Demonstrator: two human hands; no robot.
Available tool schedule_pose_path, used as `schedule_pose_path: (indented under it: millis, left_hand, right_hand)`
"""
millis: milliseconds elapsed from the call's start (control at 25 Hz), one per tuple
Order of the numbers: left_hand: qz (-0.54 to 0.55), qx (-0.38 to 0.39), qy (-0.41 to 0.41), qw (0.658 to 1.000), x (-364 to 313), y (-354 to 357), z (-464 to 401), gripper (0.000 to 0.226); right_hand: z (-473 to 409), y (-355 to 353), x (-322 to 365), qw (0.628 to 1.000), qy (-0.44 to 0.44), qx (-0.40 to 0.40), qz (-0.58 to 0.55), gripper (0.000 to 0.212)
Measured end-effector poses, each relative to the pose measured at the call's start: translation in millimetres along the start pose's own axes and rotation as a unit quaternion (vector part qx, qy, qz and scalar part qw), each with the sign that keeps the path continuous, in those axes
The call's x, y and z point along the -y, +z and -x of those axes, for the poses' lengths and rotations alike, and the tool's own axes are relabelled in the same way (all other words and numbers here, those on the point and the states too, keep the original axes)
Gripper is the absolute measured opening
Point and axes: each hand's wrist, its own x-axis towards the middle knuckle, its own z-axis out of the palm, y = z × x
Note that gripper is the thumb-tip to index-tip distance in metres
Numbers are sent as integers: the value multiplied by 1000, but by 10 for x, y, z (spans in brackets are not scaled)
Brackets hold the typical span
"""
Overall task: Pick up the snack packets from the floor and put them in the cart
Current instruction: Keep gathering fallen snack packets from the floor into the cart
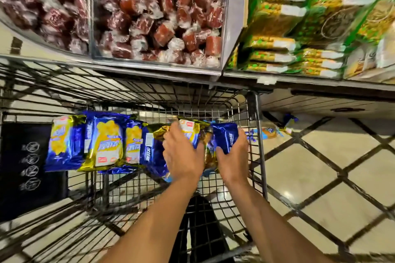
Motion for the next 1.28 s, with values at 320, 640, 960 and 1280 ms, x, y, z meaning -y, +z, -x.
schedule_pose_path:
  millis: [320, 640, 960, 1280]
  left_hand:
    - [23, 10, 2, 1000, 52, -61, 145, 92]
    - [9, 38, 28, 999, 114, -303, 429, 89]
    - [-98, -2, 206, 974, -114, -910, 690, 76]
    - [-222, 29, 348, 910, -573, -1317, 1233, 73]
  right_hand:
    - [195, -66, 108, 999, 10, -25, -28, 102]
    - [657, -387, 249, 999, -6, -24, 40, 86]
    - [997, -893, 463, 995, -91, -29, 34, 69]
    - [1269, -1755, 441, 932, -193, -66, 300, 58]
